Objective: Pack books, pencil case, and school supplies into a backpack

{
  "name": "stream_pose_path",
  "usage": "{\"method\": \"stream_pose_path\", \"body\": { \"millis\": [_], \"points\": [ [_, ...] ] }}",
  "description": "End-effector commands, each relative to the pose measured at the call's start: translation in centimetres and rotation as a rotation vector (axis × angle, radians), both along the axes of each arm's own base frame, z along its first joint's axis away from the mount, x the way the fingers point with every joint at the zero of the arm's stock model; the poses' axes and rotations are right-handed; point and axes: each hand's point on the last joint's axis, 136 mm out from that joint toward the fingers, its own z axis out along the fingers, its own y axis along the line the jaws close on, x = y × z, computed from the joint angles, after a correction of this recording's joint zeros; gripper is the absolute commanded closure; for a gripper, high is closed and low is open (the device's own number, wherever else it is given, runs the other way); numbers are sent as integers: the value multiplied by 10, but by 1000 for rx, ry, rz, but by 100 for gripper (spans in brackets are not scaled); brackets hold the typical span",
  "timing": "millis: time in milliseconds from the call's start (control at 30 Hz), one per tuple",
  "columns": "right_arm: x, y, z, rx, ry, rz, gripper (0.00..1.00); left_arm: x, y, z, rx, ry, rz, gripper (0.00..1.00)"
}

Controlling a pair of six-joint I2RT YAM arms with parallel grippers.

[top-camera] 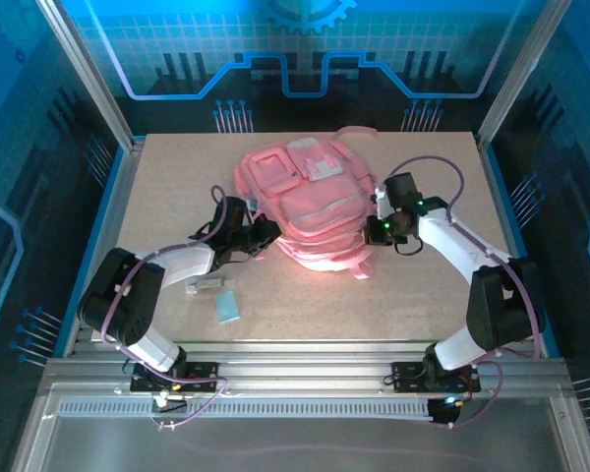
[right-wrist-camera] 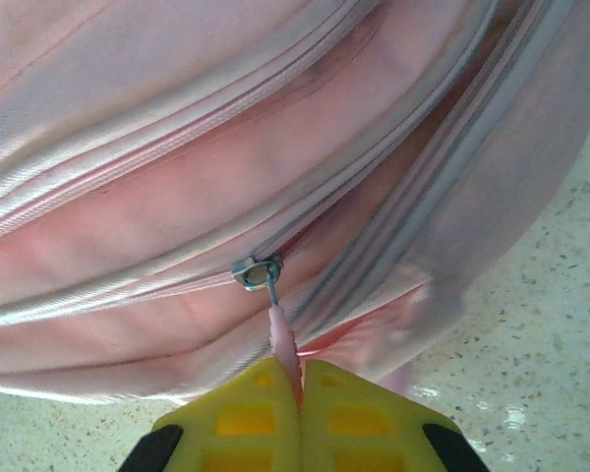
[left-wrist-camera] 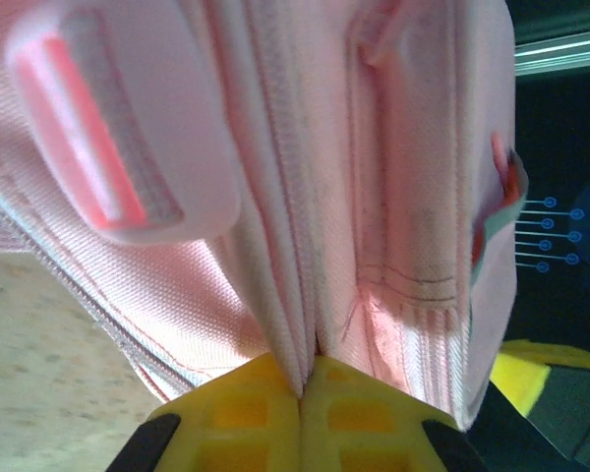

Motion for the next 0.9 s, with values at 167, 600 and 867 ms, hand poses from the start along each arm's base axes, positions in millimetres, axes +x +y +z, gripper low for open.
{"method": "stream_pose_path", "body": {
  "millis": [167,600,867],
  "points": [
    [-36,32,0,75,73,20,100,88,55,7,116,-51,106,71],
    [-10,154,32,320,24,227,100,-3,71,17,92,31,232,21],
    [-12,187,38,425,72,287,100,-25,46,14,63,-4,328,18]
  ]
}}
